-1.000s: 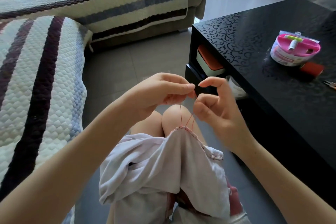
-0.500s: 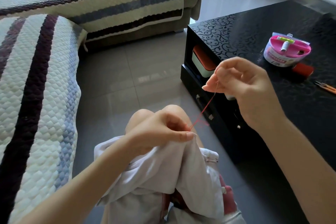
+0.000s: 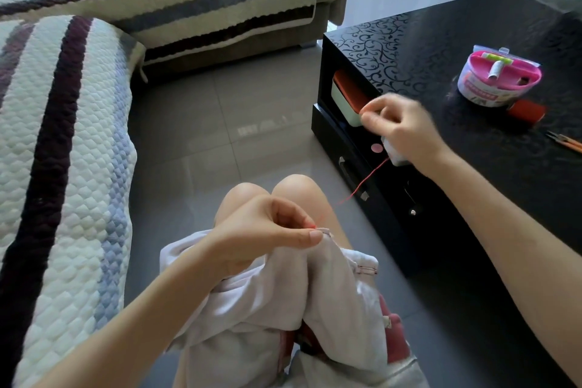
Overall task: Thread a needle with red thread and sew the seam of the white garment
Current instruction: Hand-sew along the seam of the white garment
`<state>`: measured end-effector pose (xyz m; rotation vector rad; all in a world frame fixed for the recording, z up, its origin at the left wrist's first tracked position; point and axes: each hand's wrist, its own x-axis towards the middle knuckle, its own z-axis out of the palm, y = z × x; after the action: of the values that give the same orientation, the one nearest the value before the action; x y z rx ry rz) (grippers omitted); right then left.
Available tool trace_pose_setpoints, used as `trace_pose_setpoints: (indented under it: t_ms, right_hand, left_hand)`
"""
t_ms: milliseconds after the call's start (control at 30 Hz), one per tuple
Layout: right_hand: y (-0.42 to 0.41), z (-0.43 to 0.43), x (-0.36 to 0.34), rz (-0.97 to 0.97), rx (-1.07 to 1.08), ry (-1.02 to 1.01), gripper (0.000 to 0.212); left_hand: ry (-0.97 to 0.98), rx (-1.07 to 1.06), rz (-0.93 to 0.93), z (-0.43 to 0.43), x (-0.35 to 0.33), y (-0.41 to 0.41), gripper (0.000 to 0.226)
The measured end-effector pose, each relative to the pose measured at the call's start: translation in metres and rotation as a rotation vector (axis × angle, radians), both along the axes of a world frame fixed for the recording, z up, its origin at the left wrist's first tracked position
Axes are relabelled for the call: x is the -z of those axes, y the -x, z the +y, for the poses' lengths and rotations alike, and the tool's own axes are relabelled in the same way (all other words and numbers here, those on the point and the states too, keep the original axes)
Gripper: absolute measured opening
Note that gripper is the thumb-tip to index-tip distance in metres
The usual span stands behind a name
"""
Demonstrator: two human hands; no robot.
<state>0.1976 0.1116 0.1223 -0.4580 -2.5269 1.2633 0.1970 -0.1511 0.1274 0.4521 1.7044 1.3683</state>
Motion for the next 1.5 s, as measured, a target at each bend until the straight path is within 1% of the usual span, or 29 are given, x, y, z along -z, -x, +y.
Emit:
trace_pose_setpoints:
  t_ms: [67, 133, 167, 233, 300, 400, 467, 533, 633, 767, 867, 967, 1000, 1100, 1167, 1267, 1500]
  right_hand:
    - [-0.018, -0.025, -0.004, -0.152, -0.329, 0.117, 0.017]
    - [-0.034, -0.044, -0.005, -0.291, -0.583, 0.197, 0.018]
    - [-0.041, -0.051, -0.003, -0.325, -0.670, 0.203, 0.019]
    - [-0.050, -0.061, 0.001, -0.342, -0.756, 0.217, 0.023]
    - [-0.054, -0.067, 0.002, -0.322, -0.752, 0.264, 0.024]
    - [-0.058, -0.071, -0.004, -0.246, -0.722, 0.296, 0.017]
    - [-0.059, -0.070, -0.008, -0.212, -0.727, 0.295, 0.017]
    - [-0.060, -0.070, -0.011, -0.196, -0.737, 0.273, 0.019]
    - [-0.063, -0.073, -0.013, -0.150, -0.716, 0.237, 0.018]
    - [-0.064, -0.076, -0.005, -0.067, -0.597, 0.226, 0.020]
    - [-0.067, -0.078, 0.002, -0.047, -0.568, 0.175, 0.016]
    - [-0.073, -0.074, 0.009, -0.078, -0.581, 0.276, 0.023]
    - [-0.076, -0.073, 0.012, -0.087, -0.575, 0.295, 0.020]
    - [-0.083, -0.074, 0.019, -0.086, -0.578, 0.203, 0.005]
    - [-0.084, -0.077, 0.023, -0.085, -0.593, 0.143, 0.005]
    - [-0.083, -0.080, 0.027, -0.079, -0.595, 0.081, 0.007]
    - [-0.082, -0.084, 0.028, -0.050, -0.616, 0.086, 0.008]
  left_hand:
    - [-0.006, 0.001, -0.001, 0.000, -0.001, 0.000, 0.011]
    - [-0.008, 0.012, -0.008, 0.000, -0.001, 0.001, 0.010]
    - [-0.010, 0.018, -0.010, 0.000, -0.002, 0.001, 0.010]
    - [-0.007, 0.030, -0.001, 0.001, -0.002, 0.001, 0.009]
    - [-0.003, 0.043, 0.017, 0.001, -0.003, 0.000, 0.008]
    - [0.014, 0.060, 0.046, 0.001, -0.004, -0.002, 0.008]
    - [0.040, 0.078, 0.065, 0.000, -0.006, -0.003, 0.009]
    - [0.072, 0.094, 0.110, 0.000, -0.007, -0.006, 0.014]
    - [0.108, 0.104, 0.157, 0.000, -0.007, -0.008, 0.022]
    - [0.130, 0.090, 0.121, -0.001, -0.006, -0.008, 0.020]
    - [0.124, 0.056, 0.094, -0.002, -0.003, -0.007, 0.023]
    - [0.092, 0.050, 0.032, -0.005, -0.001, -0.005, 0.018]
    - [0.082, 0.049, 0.015, -0.007, 0.000, -0.004, 0.017]
    - [0.059, 0.054, -0.016, -0.010, 0.002, -0.002, 0.011]
    - [0.049, 0.056, -0.043, -0.010, 0.005, -0.001, 0.006]
    - [0.035, 0.054, -0.070, -0.010, 0.006, -0.001, 0.005]
    - [0.028, 0.071, -0.080, -0.010, 0.007, 0.000, 0.005]
